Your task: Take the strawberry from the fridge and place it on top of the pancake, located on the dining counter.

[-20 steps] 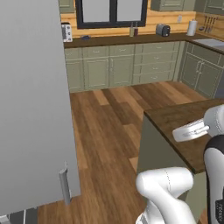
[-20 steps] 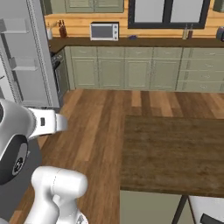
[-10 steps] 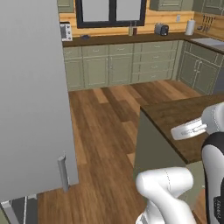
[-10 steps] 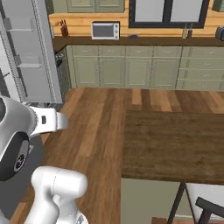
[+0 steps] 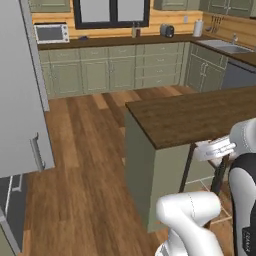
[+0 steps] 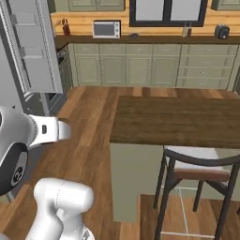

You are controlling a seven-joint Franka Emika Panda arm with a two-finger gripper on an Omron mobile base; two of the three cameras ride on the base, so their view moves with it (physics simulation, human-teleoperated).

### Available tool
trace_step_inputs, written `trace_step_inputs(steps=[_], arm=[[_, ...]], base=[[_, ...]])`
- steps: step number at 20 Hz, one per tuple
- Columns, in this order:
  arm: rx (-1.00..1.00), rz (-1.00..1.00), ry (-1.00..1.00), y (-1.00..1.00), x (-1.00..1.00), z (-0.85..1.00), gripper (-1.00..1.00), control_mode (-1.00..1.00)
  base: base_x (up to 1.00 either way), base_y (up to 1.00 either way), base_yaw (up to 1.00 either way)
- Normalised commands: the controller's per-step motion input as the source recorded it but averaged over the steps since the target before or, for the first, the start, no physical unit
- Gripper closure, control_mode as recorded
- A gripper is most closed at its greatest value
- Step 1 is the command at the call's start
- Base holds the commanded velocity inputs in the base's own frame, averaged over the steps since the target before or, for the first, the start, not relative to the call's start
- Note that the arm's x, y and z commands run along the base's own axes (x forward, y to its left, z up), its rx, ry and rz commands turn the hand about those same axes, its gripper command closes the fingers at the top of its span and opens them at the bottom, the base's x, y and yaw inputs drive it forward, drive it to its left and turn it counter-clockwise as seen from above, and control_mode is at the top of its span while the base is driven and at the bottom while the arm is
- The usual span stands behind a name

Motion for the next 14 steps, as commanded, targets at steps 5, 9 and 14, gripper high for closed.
trace_step_inputs(steps=[5,9,14], arm=[[0.00,0.00,0.00,0.00,0.00,0.00,1.00,1.00],[0.00,0.00,0.00,0.00,0.00,0.00,1.00,1.00],[0.00,0.00,0.00,0.00,0.00,0.00,1.00,1.00]], base=[[-0.54,-1.00,-0.14],[-0.01,-1.00,-0.08],[0.51,-1.00,-0.01]])
